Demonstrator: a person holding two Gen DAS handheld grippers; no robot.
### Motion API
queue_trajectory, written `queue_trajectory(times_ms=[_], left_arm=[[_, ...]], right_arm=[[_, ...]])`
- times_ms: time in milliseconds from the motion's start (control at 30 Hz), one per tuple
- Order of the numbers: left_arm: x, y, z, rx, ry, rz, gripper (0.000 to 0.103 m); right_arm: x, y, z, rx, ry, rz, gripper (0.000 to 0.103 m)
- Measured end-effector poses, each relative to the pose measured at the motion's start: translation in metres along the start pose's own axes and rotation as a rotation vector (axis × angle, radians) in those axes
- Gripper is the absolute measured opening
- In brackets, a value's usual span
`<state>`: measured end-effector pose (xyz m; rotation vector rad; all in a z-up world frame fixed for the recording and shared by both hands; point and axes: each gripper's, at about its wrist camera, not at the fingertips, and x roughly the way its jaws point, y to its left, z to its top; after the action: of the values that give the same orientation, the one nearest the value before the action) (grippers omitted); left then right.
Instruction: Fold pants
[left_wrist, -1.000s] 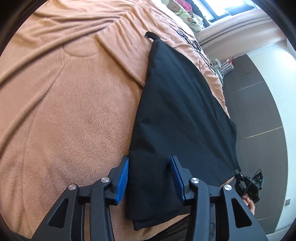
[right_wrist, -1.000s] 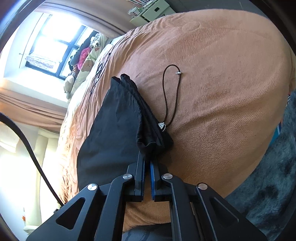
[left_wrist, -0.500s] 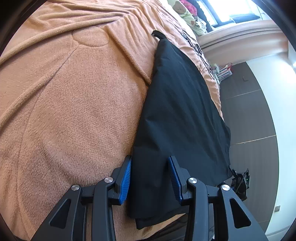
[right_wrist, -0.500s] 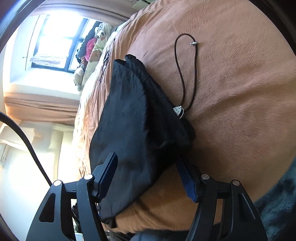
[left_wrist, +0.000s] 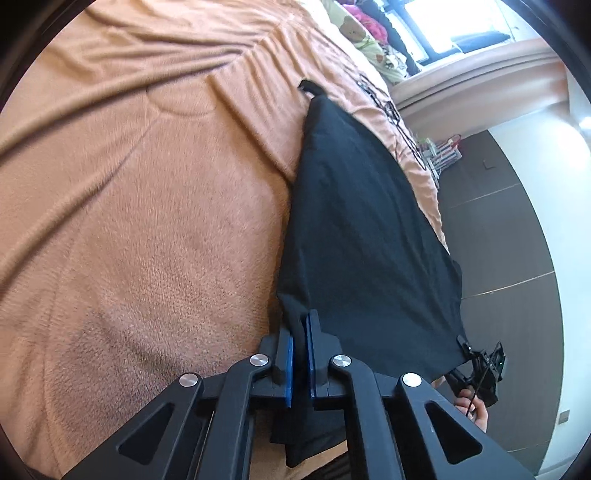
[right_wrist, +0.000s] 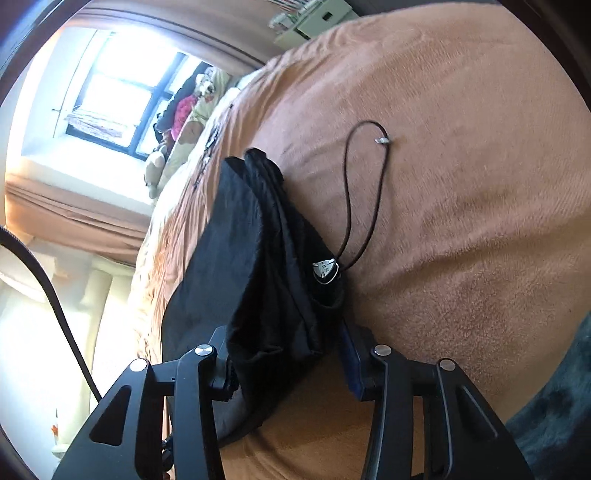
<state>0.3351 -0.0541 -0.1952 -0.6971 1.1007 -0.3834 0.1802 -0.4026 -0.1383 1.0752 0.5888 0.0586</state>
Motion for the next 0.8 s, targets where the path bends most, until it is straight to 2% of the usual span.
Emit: queue_trajectory(times_ms=[67,200,267,433,533,633,733,800], left_arm=[[-0.009,-0.003,0.002,0.01,-0.02,-0.005,0.005],[-0.029,-0.002,0.01,0.007,-0.068,-0.023,0.005],[-0.04,0.003,0.014,0.002,-0.083,-0.015,0.005],[-0.07,0.02,0.02,-0.007,-0.131,0.011,0.005],[-0.086,0.029,0.022,-0.02,-0.154,0.026,0.005],[-0.101,0.039,0.021,-0.026,-0.177,0.047,0.005],[-0.114,0.049,0.021,-0.037,-0.189,0.067,0.005],[-0.12,0.054,0.022,-0.043,-0.191,0.074,0.005]], right_arm=[[-0.002,0.011,0.002,-0.012,0.004,-0.011,0.042],[0.002,0.023,0.003,-0.024,0.037,0.013,0.032],[0.005,0.029,0.003,-0.046,0.061,0.002,0.03],[0.015,0.056,-0.001,-0.144,0.132,-0.034,0.03],[0.025,0.081,-0.007,-0.225,0.184,-0.089,0.03],[0.033,0.098,-0.007,-0.257,0.24,-0.11,0.03],[0.04,0.108,0.0,-0.26,0.28,-0.128,0.038],[0.044,0.112,0.005,-0.273,0.293,-0.144,0.038]])
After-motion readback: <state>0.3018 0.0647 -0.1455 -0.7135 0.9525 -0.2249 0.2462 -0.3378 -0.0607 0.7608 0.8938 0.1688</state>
